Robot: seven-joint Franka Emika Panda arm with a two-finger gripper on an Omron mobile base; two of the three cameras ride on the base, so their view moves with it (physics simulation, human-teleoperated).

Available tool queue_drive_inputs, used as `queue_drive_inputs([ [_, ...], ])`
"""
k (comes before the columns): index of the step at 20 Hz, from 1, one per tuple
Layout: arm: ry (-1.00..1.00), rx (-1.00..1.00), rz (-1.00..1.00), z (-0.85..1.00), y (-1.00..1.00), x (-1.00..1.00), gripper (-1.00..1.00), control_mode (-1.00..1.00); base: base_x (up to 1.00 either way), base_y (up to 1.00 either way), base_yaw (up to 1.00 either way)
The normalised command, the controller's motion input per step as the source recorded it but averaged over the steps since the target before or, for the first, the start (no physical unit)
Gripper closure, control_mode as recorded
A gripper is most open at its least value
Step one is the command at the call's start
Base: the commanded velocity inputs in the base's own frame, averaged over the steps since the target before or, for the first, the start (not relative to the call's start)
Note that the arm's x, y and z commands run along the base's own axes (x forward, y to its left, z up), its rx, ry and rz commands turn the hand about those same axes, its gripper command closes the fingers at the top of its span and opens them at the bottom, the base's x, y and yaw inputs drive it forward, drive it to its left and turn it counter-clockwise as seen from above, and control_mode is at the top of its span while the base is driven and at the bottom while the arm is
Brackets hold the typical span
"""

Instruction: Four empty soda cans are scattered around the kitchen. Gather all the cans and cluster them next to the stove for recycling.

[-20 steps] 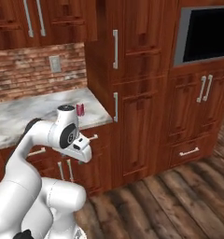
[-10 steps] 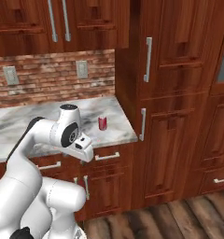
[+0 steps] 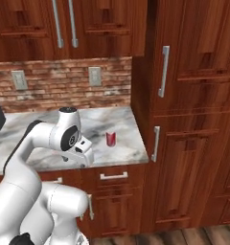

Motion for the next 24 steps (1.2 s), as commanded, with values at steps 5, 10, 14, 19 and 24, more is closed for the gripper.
queue_drive_inputs([
  [5, 0.0, 0.0, 0.0, 0.0, 0.0, 0.0, -1.0, 1.0, 0.53, -0.45, 0.21],
  [10, 0.0, 0.0, 0.0, 0.0, 0.0, 0.0, -1.0, 1.0, 0.28, -0.25, 0.11],
  [14, 0.0, 0.0, 0.0, 0.0, 0.0, 0.0, -1.0, 1.0, 0.41, -0.16, 0.07],
  [19, 0.0, 0.0, 0.0, 0.0, 0.0, 0.0, -1.0, 1.0, 0.53, -0.02, 0.09],
  [24, 0.0, 0.0, 0.0, 0.0, 0.0, 0.0, -1.0, 1.0, 0.55, -0.13, 0.15],
])
